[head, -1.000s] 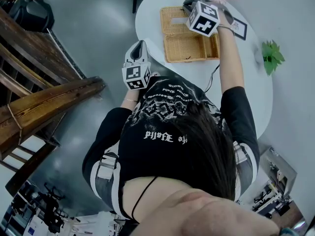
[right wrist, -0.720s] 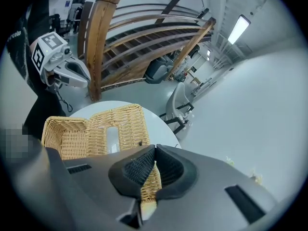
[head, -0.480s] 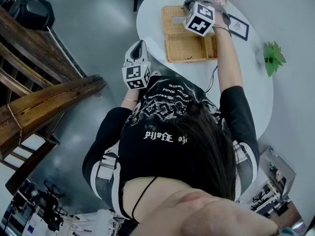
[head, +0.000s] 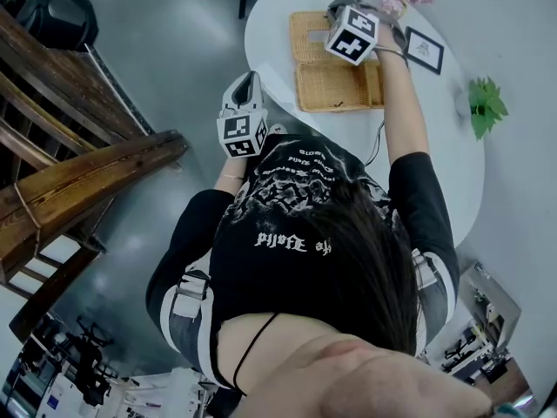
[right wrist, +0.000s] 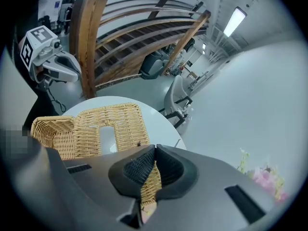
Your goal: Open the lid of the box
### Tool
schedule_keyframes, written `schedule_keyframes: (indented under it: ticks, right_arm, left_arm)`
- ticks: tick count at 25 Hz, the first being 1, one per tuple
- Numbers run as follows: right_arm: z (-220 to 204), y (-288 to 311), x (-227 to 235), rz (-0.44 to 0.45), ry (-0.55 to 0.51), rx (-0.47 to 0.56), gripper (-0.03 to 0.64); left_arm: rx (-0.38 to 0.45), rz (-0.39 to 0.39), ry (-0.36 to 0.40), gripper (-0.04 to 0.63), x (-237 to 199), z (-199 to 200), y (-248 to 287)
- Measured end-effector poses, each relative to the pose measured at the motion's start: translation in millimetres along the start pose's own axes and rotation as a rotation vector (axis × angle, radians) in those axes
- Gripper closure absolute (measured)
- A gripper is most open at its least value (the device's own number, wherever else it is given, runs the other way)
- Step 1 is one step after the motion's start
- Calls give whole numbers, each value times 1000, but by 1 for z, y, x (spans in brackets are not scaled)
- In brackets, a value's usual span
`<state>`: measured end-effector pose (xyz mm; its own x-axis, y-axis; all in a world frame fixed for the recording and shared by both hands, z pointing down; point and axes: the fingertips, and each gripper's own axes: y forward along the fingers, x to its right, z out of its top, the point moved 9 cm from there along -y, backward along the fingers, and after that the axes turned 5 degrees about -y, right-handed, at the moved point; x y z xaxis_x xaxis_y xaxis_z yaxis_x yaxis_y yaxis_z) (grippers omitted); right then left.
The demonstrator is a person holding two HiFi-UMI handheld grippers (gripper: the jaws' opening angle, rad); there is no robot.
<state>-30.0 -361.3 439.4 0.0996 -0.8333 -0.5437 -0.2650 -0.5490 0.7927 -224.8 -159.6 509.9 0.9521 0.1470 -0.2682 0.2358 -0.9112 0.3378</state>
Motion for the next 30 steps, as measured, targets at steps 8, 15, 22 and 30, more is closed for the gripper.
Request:
schedule_keyframes:
  ticks: [8,15,22,30]
  right_arm:
    - [-4,11,-1,26,13,-2,584]
    - [-8,22,-4,32,58,0,583]
    - [-14,33,-5,58,100,-2,583]
    - [-16,44,-10,87,141,-10,583]
  left_arm:
    - [-10,-5,3,571,-2,0,3]
    - [-20,-3,3,571,-4,-1,5]
    - [-34,-1,1,571,-4,-2,8]
    - [-41,4,-4,571,-8,-3,8]
